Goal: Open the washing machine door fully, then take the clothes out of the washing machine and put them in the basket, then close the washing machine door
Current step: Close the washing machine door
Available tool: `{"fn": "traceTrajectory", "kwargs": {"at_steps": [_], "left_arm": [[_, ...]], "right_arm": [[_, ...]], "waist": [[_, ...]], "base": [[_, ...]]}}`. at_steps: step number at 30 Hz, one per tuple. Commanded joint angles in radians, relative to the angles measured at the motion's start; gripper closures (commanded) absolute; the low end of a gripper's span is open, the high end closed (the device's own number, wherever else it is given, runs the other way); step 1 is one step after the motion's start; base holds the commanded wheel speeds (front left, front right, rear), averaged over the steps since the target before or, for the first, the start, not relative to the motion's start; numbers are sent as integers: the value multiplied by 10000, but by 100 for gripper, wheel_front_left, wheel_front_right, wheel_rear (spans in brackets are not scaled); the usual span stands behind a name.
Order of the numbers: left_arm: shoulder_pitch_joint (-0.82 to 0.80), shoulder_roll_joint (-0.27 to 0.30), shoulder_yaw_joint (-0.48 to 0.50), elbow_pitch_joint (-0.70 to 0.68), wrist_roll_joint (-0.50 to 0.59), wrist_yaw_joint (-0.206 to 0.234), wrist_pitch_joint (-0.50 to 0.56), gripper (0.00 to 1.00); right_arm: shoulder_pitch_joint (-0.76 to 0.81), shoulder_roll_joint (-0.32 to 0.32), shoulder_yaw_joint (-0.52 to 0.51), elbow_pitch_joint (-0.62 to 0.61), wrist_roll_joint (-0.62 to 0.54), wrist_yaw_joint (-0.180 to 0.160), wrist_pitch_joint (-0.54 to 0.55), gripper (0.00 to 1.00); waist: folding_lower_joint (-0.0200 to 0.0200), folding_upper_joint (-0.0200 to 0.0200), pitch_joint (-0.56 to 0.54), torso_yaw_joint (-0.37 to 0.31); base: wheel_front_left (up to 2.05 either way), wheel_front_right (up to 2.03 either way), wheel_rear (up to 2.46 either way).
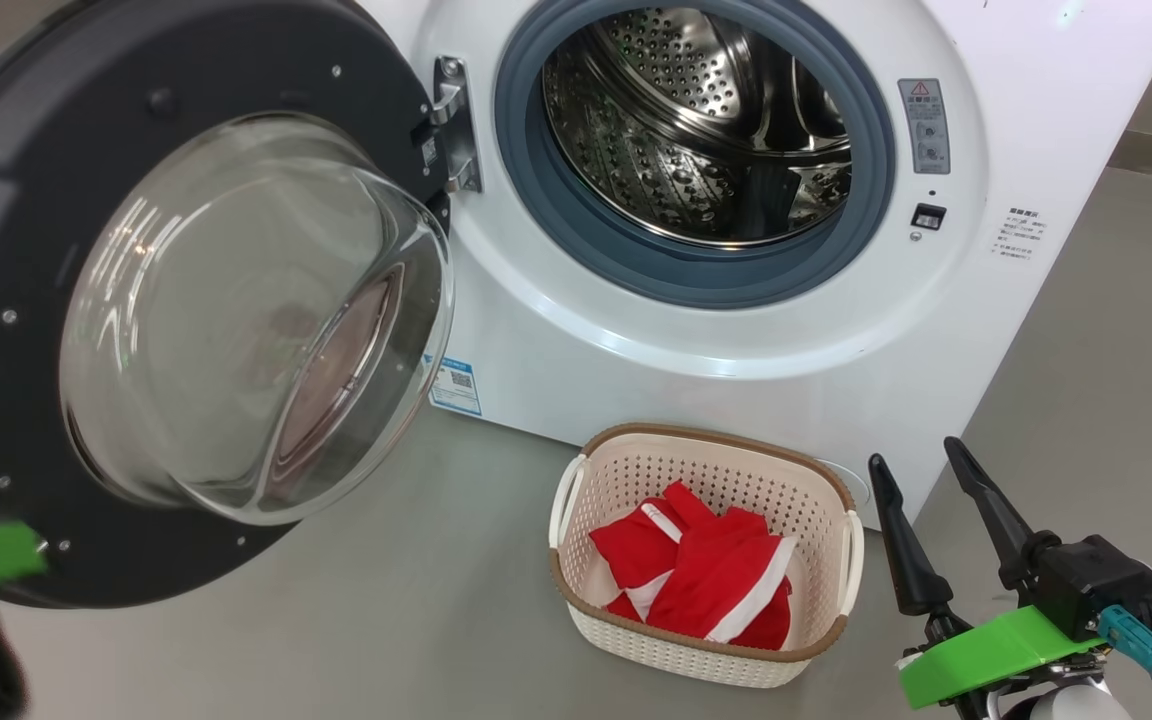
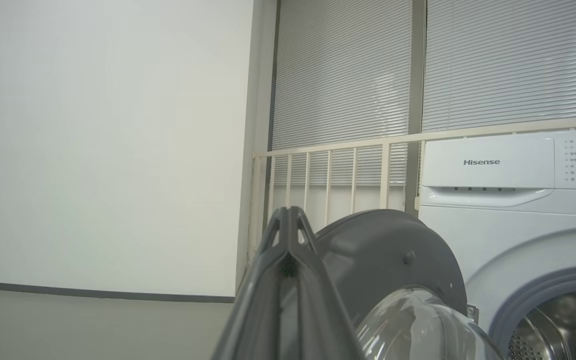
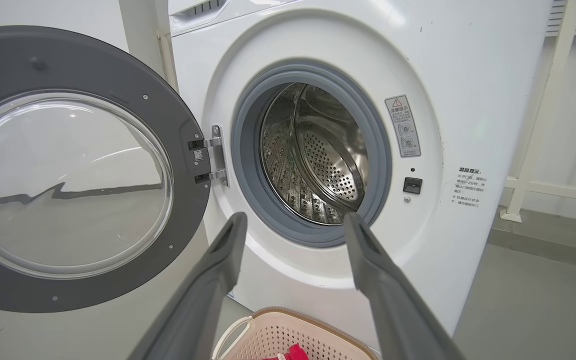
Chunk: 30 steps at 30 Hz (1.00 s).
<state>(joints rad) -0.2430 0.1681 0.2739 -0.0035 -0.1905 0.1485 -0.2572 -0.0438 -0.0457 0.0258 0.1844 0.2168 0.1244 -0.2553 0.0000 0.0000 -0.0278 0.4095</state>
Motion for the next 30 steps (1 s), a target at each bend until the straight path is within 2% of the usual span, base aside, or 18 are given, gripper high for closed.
{"fn": "traceTrajectory", "kwargs": {"at_steps": [1, 4, 5, 9, 14, 19, 24, 30], "left_arm": [[-808, 457, 657, 60, -392, -100, -46, 100], [-1357, 572, 1136, 560, -1035, -219, -46, 100], [-1895, 702, 1610, 1252, -1710, -374, -41, 100], [-2839, 912, 2320, 2773, -3009, -612, 483, 100], [-4017, 1115, 3307, 4433, -5025, -913, 1831, 100], [-4974, 1408, 4132, 5960, -6870, -840, 3870, 100], [-5365, 1772, 4320, 6771, -7726, -908, 5407, 100], [-5434, 2066, 4438, 7179, -8200, -953, 6397, 100]], "right_arm": [[-177, -45, 193, -218, -133, 63, -65, 0], [-180, -45, 180, -206, -142, 63, -65, 0], [-187, -45, 178, -194, -137, 63, -65, 0], [-194, -45, 190, -175, -131, 63, -65, 0], [-194, -45, 159, -160, -163, 63, -65, 0], [-216, -45, 122, -174, -157, 63, -65, 0], [-202, -45, 234, -225, -70, 63, -65, 0], [-263, -45, 336, -129, -153, 63, -65, 0]], "waist": [[0, 0, 6, -20], [0, 0, -1, -57], [0, 0, -7, -98], [0, 0, -7, -188], [0, 0, 27, -276], [0, 0, 83, -336], [0, 0, 154, -409], [0, 0, 309, -526]], "base": [[0, 0, 0], [0, 0, 0], [0, 0, 0], [0, 0, 0], [0, 0, 0], [0, 0, 0], [0, 0, 0], [0, 0, 0]]}}
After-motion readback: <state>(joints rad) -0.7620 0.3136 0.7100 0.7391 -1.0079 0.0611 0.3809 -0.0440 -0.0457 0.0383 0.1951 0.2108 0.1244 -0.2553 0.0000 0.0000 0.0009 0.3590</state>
